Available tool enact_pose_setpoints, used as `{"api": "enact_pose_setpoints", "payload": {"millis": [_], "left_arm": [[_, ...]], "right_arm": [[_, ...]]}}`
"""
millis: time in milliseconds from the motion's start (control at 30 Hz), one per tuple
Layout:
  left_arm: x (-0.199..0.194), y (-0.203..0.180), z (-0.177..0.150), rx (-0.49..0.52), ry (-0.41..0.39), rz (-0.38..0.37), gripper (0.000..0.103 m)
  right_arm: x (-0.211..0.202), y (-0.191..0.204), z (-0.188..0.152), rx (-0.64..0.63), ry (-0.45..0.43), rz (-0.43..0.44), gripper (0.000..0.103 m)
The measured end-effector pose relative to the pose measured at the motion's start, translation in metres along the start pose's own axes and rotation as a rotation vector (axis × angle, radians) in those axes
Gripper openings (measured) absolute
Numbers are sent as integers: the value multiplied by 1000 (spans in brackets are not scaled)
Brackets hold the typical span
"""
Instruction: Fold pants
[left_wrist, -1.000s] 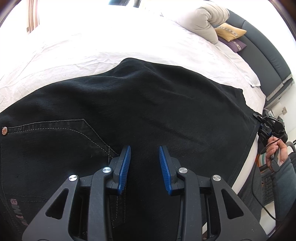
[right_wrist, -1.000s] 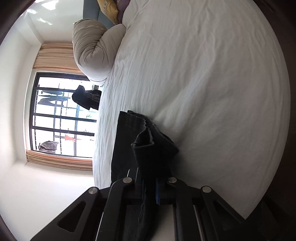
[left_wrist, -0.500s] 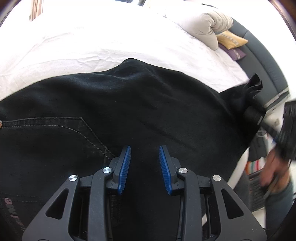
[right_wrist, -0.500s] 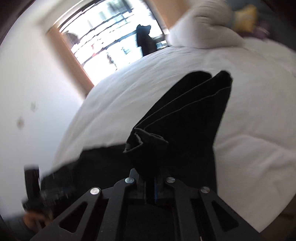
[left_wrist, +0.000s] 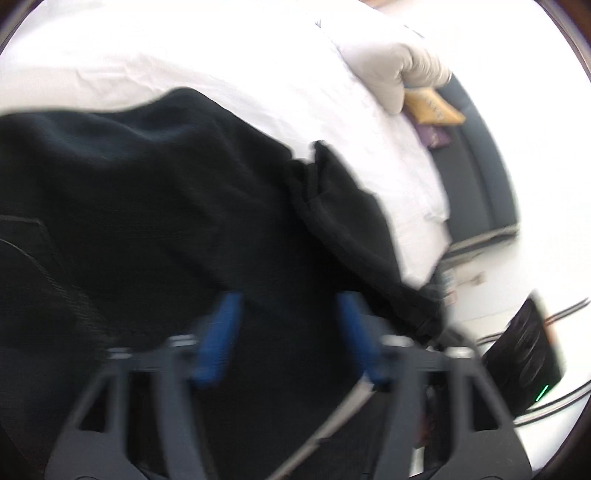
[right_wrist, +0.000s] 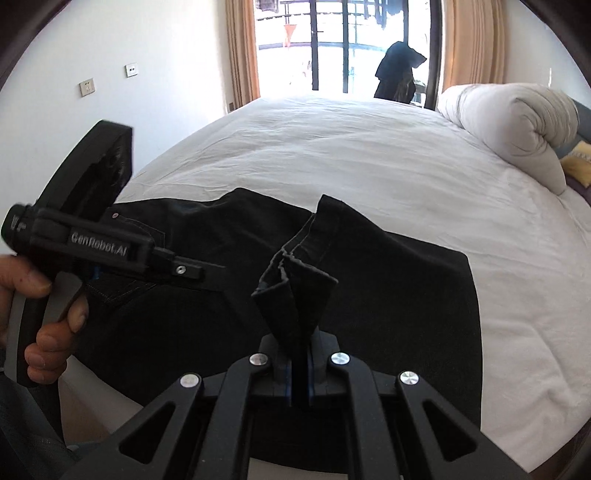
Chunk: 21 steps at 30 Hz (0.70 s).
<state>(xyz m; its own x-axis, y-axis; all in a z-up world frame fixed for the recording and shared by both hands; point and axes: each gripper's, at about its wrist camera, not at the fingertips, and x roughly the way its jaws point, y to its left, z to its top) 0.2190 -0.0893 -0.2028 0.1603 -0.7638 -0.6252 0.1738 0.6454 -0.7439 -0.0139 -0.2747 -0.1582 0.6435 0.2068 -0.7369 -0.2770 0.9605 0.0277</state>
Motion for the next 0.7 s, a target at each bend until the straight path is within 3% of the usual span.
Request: {"api": "enact_pose_setpoints", "payload": {"millis": [167, 433, 467, 600, 700], "left_arm": [[2, -1, 11, -70, -3, -78, 72], [-16, 16, 16, -92, -26, -58, 68], [-20, 18, 17, -91, -33, -51, 65], [-33, 30, 16, -91, -44, -8, 29], [-43, 46, 15, -102, -53, 14, 21]], "right_arm": [[-4, 38, -2, -100, 3, 18, 7], [-7, 80, 6, -156, -20, 82, 7], [-5, 84, 6, -165, -18, 85, 7], [-4, 92, 8, -174, -18, 103, 7], [-4, 96, 10, -177, -23, 117, 7]]}}
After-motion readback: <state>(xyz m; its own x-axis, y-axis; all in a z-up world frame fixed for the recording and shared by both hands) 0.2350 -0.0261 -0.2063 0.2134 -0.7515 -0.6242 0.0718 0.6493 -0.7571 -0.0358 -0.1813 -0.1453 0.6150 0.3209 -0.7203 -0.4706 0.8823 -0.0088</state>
